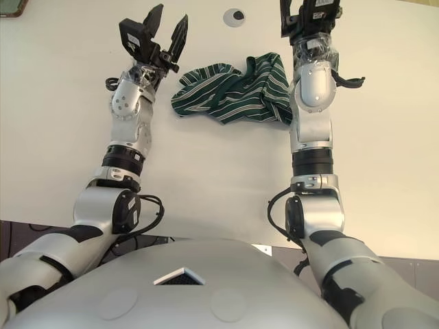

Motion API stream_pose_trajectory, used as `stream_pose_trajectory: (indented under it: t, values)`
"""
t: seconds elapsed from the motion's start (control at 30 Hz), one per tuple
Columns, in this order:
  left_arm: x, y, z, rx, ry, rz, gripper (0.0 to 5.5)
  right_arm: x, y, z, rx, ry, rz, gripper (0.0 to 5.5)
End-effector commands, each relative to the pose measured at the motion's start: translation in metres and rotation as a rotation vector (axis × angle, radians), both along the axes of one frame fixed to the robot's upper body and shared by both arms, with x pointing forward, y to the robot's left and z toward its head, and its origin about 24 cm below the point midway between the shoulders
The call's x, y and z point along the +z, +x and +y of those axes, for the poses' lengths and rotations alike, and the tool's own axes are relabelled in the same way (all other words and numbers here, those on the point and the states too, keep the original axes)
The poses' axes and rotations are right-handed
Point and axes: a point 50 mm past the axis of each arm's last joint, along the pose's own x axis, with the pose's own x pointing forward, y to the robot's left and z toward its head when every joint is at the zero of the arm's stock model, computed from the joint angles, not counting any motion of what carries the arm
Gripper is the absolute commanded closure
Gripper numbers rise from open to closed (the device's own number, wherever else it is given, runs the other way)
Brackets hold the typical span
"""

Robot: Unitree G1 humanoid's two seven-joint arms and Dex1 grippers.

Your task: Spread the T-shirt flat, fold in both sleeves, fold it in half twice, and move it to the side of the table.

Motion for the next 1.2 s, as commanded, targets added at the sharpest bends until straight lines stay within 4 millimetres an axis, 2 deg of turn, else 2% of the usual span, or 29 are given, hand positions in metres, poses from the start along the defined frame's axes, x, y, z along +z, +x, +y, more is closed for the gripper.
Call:
stream_pose_trajectory:
  t: [0.03,0.13,0.2,0.27,0.33,0.37,0.4,0.43,0.47,0.5,0.53,0.6,0.67,0.83,1.03,1.07,1.13,1.17,1.2]
  values:
    - [-0.010,-0.028,0.018,-0.150,0.179,-0.007,2.72,-0.002,-0.004,0.001,-0.004,-0.001,-0.003,2.62]
    - [-0.012,-0.047,0.026,-0.274,0.278,-0.008,2.72,-0.005,-0.006,0.002,-0.006,0.001,0.002,2.62]
    - [-0.013,-0.054,0.026,-0.341,0.403,-0.046,2.72,-0.006,-0.007,0.003,-0.004,0.000,0.007,2.62]
    - [-0.003,-0.048,0.023,-0.272,0.321,-0.085,2.72,-0.006,-0.007,0.003,-0.002,-0.002,0.009,2.62]
    - [0.026,-0.010,0.028,0.071,-0.167,-0.019,2.72,-0.005,-0.007,0.003,0.014,0.034,0.003,2.62]
    - [0.034,0.009,0.033,0.227,-0.502,0.092,2.72,-0.002,-0.006,0.004,0.045,0.147,0.004,2.62]
    - [0.034,0.024,0.031,0.310,-0.768,0.220,2.72,0.001,-0.005,0.004,0.072,0.291,0.010,2.62]
    - [0.033,0.031,0.025,0.339,-0.887,0.300,2.72,0.004,-0.004,0.005,0.099,0.404,0.013,2.62]
    - [0.034,0.035,0.014,0.324,-0.919,0.349,2.72,0.006,-0.004,0.005,0.120,0.484,0.012,2.62]
    - [0.036,0.036,0.008,0.310,-0.892,0.351,2.72,0.008,-0.003,0.006,0.139,0.525,0.013,2.62]
    - [0.042,0.033,0.005,0.304,-0.763,0.272,2.72,0.009,-0.003,0.004,0.145,0.522,0.011,2.62]
    - [0.050,0.024,0.009,0.332,-0.504,0.089,2.72,0.008,-0.005,-0.001,0.140,0.481,0.012,2.62]
    - [0.052,0.019,0.021,0.395,-0.344,-0.030,2.72,0.004,-0.009,-0.005,0.129,0.437,0.018,2.62]
    - [0.055,0.016,0.025,0.410,-0.256,-0.129,2.72,0.000,-0.016,-0.006,0.114,0.329,0.007,2.62]
    - [0.052,0.014,0.023,0.399,-0.218,-0.140,2.72,0.001,-0.015,-0.005,0.104,0.251,0.001,2.62]
    - [0.044,0.011,0.016,0.297,-0.099,-0.130,2.72,0.001,-0.017,-0.005,0.106,0.228,0.002,2.62]
    - [0.015,-0.018,-0.001,-0.052,0.358,-0.236,2.72,-0.005,-0.021,-0.009,0.104,0.193,0.019,2.62]
    - [-0.005,-0.041,-0.006,-0.271,0.436,-0.188,2.72,-0.008,-0.022,-0.012,0.094,0.184,0.032,2.62]
    - [-0.015,-0.059,-0.007,-0.405,0.420,-0.135,2.72,-0.010,-0.023,-0.014,0.085,0.180,0.039,2.62]
